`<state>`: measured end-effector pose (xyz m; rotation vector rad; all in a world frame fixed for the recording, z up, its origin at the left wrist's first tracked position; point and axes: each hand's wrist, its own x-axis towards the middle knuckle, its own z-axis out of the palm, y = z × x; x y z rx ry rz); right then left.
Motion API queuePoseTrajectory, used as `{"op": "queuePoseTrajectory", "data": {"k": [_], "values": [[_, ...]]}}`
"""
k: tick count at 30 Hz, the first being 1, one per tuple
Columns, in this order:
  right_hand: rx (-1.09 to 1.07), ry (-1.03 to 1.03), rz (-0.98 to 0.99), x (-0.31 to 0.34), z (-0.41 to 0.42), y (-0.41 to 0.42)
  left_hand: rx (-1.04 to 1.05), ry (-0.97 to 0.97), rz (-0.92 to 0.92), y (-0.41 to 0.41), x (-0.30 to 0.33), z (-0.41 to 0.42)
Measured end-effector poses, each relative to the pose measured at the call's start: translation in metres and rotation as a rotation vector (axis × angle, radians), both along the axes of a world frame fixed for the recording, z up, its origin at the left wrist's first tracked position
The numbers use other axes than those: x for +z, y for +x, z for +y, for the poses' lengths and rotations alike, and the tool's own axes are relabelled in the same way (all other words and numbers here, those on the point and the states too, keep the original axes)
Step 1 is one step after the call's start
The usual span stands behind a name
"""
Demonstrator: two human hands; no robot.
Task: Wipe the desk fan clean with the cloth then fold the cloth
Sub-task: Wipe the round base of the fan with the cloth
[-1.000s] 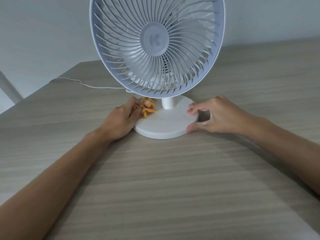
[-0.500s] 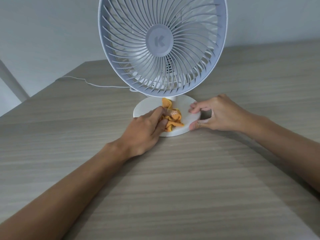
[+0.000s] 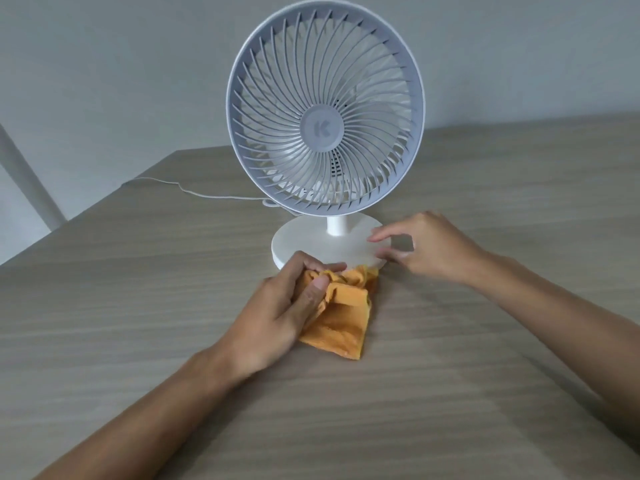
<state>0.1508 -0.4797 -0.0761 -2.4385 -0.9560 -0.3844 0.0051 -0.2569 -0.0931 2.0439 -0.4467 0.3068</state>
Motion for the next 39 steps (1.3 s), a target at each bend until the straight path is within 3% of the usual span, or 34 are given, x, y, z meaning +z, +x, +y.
{"op": "queuePoseTrajectory", "data": {"k": [3, 5, 8, 13, 18, 22, 24, 27, 34, 37, 39], "values": [[0.111, 0.28, 0.142, 0.007, 0.01, -0.036, 0.115, -0.156, -0.007, 0.005, 0.0, 0.013], [0.188, 0.326, 0.279, 0.009, 0.016, -0.058, 0.151, -0.194, -0.002, 0.007, -0.003, 0.015], [0.255, 0.291, 0.273, 0.001, 0.026, -0.07, 0.175, -0.245, -0.011, 0.01, -0.004, 0.012], [0.161, 0.45, 0.191, -0.009, 0.036, -0.063, 0.194, -0.327, 0.04, 0.015, -0.004, 0.008], [0.107, 0.56, 0.281, -0.002, 0.037, -0.063, 0.177, -0.367, 0.115, 0.018, -0.005, 0.009], [0.029, 0.599, 0.339, 0.003, 0.041, -0.061, 0.146, -0.323, 0.124, 0.013, -0.001, 0.009], [-0.018, 0.617, 0.363, 0.003, 0.04, -0.059, 0.168, -0.203, 0.127, 0.011, -0.001, 0.014], [-0.053, 0.63, 0.38, 0.001, 0.038, -0.056, 0.235, -0.016, 0.084, 0.012, 0.001, 0.02], [-0.168, 0.609, 0.386, -0.001, 0.032, -0.044, 0.309, -0.081, 0.095, 0.022, 0.01, 0.041], [-0.01, 0.461, 0.525, 0.003, 0.028, -0.046, 0.321, -0.165, 0.06, 0.021, 0.02, 0.038], [0.13, 0.338, 0.513, 0.007, 0.027, -0.051, 0.309, -0.207, 0.046, 0.019, 0.029, 0.033]]}}
